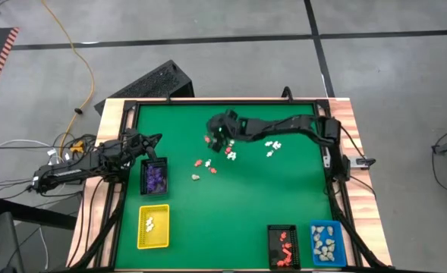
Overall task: Sort Halloween decoration
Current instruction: Put the white skull toy into the blue basket
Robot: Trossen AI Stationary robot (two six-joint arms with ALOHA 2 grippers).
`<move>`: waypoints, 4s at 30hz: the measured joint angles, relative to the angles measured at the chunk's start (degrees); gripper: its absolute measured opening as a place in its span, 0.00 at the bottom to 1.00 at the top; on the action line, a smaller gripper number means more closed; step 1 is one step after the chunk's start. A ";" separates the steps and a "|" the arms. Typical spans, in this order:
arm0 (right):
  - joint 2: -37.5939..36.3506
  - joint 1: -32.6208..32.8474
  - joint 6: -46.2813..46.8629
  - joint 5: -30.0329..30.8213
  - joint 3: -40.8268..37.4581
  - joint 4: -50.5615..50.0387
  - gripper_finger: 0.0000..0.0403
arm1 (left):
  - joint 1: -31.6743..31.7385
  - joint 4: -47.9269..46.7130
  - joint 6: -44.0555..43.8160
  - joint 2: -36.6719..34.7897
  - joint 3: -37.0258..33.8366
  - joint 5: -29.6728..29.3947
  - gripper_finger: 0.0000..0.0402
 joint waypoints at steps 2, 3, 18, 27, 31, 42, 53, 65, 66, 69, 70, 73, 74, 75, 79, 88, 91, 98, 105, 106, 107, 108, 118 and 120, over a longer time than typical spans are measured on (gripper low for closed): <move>0.17 -2.20 2.12 -1.75 -0.02 -0.03 0.35 | 0.00 -0.02 0.04 0.00 0.00 -0.02 0.00; 0.67 -2.97 2.56 -2.81 -0.02 0.69 0.39 | 0.00 -0.01 0.04 0.00 0.00 -0.02 0.00; 5.90 -1.24 2.19 -6.95 -0.30 1.56 0.72 | 0.00 -0.04 1.86 0.13 -0.02 0.90 0.00; 9.38 -0.77 3.29 -7.17 -0.15 2.85 0.72 | -0.02 -0.07 1.55 0.15 -0.02 0.94 0.00; 10.12 -0.85 3.45 -6.86 -0.07 1.65 0.71 | -0.04 -0.07 1.59 0.16 -0.02 0.95 0.00; 10.32 -0.78 6.35 -6.97 -0.09 0.50 0.42 | -0.04 -0.07 1.42 0.24 -0.04 0.96 0.00; 9.99 0.09 7.65 -5.31 -0.20 -0.46 0.17 | -0.04 -0.07 1.42 0.24 -0.04 0.98 0.00; 2.27 2.89 6.10 -0.81 -0.36 -10.50 0.16 | -0.04 -0.10 1.47 0.26 -0.04 1.12 0.00; 1.17 3.26 6.09 -0.80 -0.28 -12.07 0.16 | -0.04 -0.11 1.51 0.24 -0.04 1.16 0.00; -2.28 4.67 6.13 -0.87 -0.33 -18.38 0.16 | -0.07 -0.11 1.49 0.37 -0.04 1.41 0.00; -3.69 5.30 6.35 -1.23 -0.33 -20.43 0.16 | -0.07 -0.11 1.47 0.40 -0.04 1.41 0.00; -8.83 7.69 8.58 -4.11 -0.27 -29.16 0.16 | -0.07 -0.11 1.46 0.50 -0.04 1.45 0.00; -10.60 8.76 9.88 -4.84 -0.25 -32.35 0.16 | -0.07 -0.11 1.44 0.50 -0.04 1.46 0.00; -12.07 9.99 11.38 -5.21 -0.33 -35.62 0.16 | -0.07 -0.11 1.46 0.52 -0.04 1.42 0.00; -17.67 17.04 21.16 -5.29 -0.44 -49.31 0.16 | -0.09 -0.11 1.35 0.52 -0.04 1.36 0.00; -23.04 39.41 56.93 -7.66 -0.39 -74.68 0.16 | -0.09 -0.11 1.15 0.52 -0.04 1.33 0.00; -22.86 46.52 68.36 -12.58 -0.39 -79.90 0.16 | -0.09 -0.09 0.15 0.52 -0.04 1.33 0.00; -22.75 60.68 91.50 -19.38 -0.39 -80.52 0.16 | -0.09 -0.09 -0.39 0.52 -0.04 1.92 0.00; -22.58 70.56 106.21 -9.58 -0.37 -80.37 0.16 | -0.09 -0.07 -0.59 0.52 -0.04 1.90 0.00; -22.49 71.16 106.99 -8.94 -0.37 -80.27 0.16 | -0.09 -0.09 -0.59 0.52 -0.04 1.92 0.00; -22.44 71.81 107.22 -8.77 -0.37 -79.77 0.16 | -0.09 -0.08 -0.59 0.52 -0.04 1.92 0.00; -22.40 72.42 107.22 -8.68 -0.37 -78.74 0.16 | -0.09 -0.08 -0.59 0.52 -0.04 1.90 0.00; -19.50 73.74 98.81 -14.36 -0.33 -60.38 0.17 | -0.09 -0.07 -0.87 0.52 -0.04 1.87 0.00; -16.99 73.64 94.80 -17.67 -0.33 -55.70 0.17 | -0.09 -0.07 -0.88 0.52 -0.04 1.85 0.00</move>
